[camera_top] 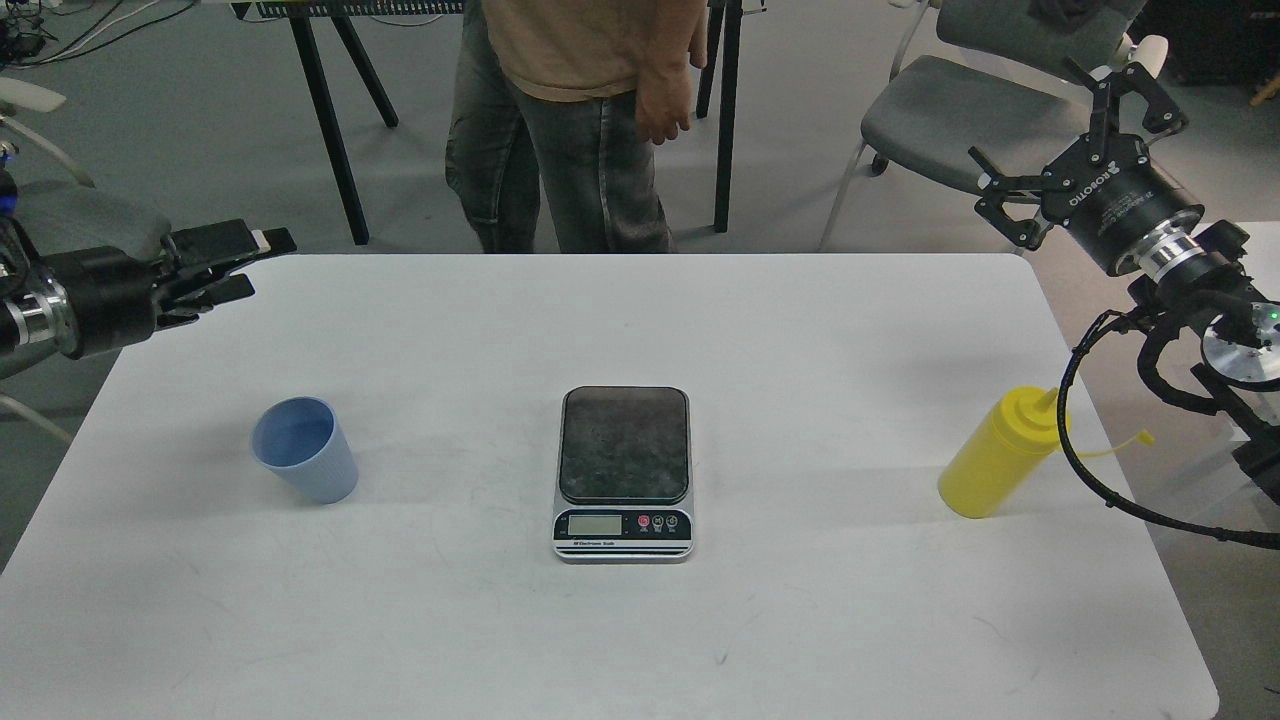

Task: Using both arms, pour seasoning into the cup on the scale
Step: 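Close the left gripper around the blue cup's rim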

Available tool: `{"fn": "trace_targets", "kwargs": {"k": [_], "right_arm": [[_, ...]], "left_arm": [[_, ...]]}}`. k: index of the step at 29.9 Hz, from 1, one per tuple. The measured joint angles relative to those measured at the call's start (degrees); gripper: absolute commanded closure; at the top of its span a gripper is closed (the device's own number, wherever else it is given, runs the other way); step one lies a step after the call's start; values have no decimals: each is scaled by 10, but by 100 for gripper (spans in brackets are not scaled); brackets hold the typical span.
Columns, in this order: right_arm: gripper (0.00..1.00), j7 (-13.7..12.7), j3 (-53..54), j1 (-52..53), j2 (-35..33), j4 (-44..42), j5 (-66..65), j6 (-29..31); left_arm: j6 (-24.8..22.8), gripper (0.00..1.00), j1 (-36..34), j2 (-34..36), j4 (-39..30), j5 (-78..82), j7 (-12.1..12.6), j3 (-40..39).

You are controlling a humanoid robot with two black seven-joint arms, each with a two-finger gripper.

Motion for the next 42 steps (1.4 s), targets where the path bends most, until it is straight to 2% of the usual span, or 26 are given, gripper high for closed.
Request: {"fn": "trace_targets", "kwargs": {"k": [6,15,27,42], "right_arm": [[0,1,-1,-1,1,0,0,0],[0,1,0,-1,1,1,0,0],[0,1,2,-1,0,1,0,0],[0,1,3,-1,0,4,0,0]], "left_arm": [[0,0,-1,1,7,114,0,0],[0,0,5,1,8,178,0,22],[0,0,6,-1,9,214,0,51],[0,1,53,-6,9,237,0,52]]}}
